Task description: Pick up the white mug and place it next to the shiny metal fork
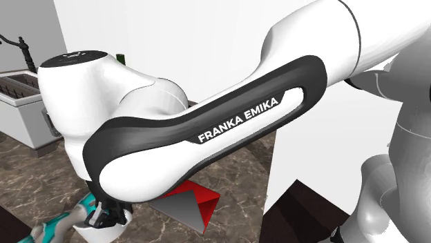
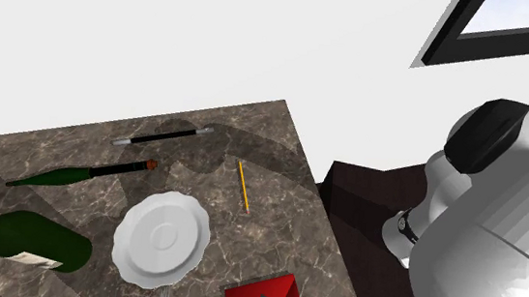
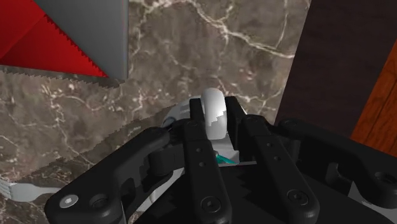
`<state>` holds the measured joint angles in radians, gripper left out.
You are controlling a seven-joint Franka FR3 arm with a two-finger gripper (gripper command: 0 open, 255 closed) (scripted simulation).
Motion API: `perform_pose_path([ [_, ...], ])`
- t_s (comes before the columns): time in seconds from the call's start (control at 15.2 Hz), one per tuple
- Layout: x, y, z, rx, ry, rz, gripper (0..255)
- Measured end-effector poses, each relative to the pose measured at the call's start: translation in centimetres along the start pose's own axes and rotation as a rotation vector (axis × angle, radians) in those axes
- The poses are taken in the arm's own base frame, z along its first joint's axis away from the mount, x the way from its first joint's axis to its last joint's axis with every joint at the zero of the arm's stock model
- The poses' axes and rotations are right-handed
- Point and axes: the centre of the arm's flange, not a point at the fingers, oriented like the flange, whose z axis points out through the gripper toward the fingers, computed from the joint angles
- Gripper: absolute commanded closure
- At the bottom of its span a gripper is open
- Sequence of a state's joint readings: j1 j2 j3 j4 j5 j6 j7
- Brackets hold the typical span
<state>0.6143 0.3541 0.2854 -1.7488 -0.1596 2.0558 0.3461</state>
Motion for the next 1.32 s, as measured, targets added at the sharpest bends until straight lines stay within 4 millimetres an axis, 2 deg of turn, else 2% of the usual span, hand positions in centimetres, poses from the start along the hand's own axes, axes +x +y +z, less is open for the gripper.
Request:
perform_pose_path([
  [0.13, 0.0, 0.0, 0.0, 0.001, 0.002, 0.0, 255],
  [0.2, 0.0, 0.0, 0.0, 0.001, 0.003, 0.0, 0],
  [0.59, 0.0, 0.0, 0.0, 0.002, 0.004, 0.0, 0],
  [0.92, 0.0, -0.1, -4.2, 0.002, 0.005, 0.0, 0],
  [1.32, 0.0, 0.0, -5.0, 0.002, 0.004, 0.001, 0],
])
